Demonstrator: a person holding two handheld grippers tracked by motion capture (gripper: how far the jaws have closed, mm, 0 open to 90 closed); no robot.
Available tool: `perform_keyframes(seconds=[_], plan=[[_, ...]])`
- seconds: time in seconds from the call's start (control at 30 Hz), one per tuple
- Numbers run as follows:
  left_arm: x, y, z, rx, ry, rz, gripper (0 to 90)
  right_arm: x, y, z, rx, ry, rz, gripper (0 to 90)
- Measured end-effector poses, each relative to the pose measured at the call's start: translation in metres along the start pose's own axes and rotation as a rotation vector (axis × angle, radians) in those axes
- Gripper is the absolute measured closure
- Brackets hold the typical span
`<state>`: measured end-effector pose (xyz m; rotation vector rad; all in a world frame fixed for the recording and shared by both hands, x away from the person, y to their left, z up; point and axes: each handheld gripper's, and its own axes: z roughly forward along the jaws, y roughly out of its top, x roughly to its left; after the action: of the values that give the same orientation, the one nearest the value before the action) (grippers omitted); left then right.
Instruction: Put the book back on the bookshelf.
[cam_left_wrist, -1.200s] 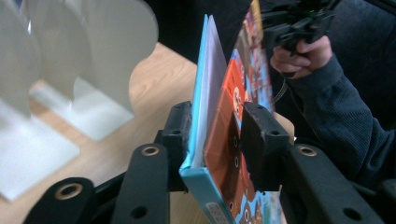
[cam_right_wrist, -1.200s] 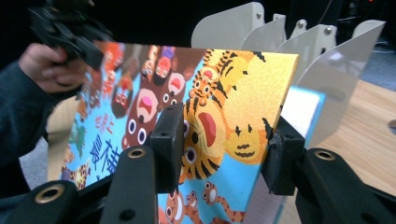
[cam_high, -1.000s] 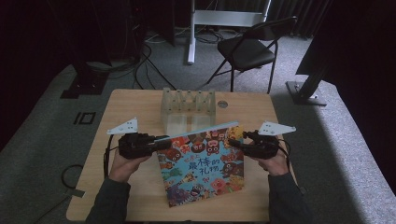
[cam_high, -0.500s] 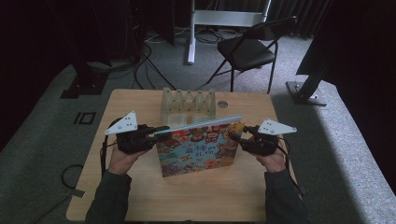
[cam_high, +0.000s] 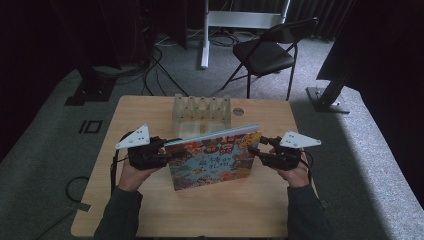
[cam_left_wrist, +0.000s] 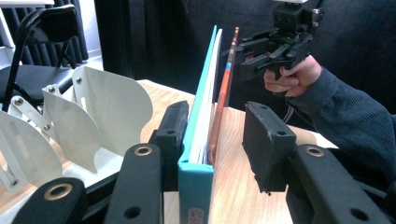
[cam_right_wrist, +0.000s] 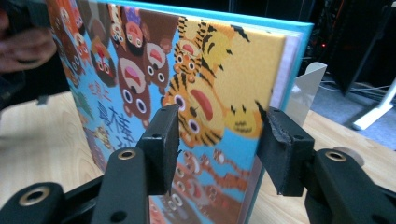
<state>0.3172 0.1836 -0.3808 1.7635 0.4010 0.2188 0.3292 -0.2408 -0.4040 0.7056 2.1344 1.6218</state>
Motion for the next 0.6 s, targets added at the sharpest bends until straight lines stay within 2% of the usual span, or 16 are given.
perform_keyframes(seconds=[0.17, 0.27, 0.37, 0.47, 0.6], plan=[[-0.002, -0.002, 0.0, -0.028, 0.008, 0.007, 62.9, -0.003, -0.006, -0.005, 0.007, -0.01, 0.013, 49.1], [-0.002, -0.005, 0.0, -0.039, -0.004, 0.005, 63.1, -0.004, -0.008, -0.007, 0.01, -0.012, 0.017, 48.8], [-0.003, -0.006, 0.0, -0.034, 0.004, 0.016, 64.3, -0.005, -0.01, -0.008, 0.009, -0.01, 0.022, 48.5], [-0.006, -0.007, 0.002, -0.018, 0.023, 0.037, 69.5, -0.005, -0.012, -0.007, 0.015, -0.009, 0.025, 48.3], [-0.009, -0.009, 0.005, -0.017, 0.015, 0.052, 69.8, -0.005, -0.015, -0.006, 0.021, -0.009, 0.026, 48.0]])
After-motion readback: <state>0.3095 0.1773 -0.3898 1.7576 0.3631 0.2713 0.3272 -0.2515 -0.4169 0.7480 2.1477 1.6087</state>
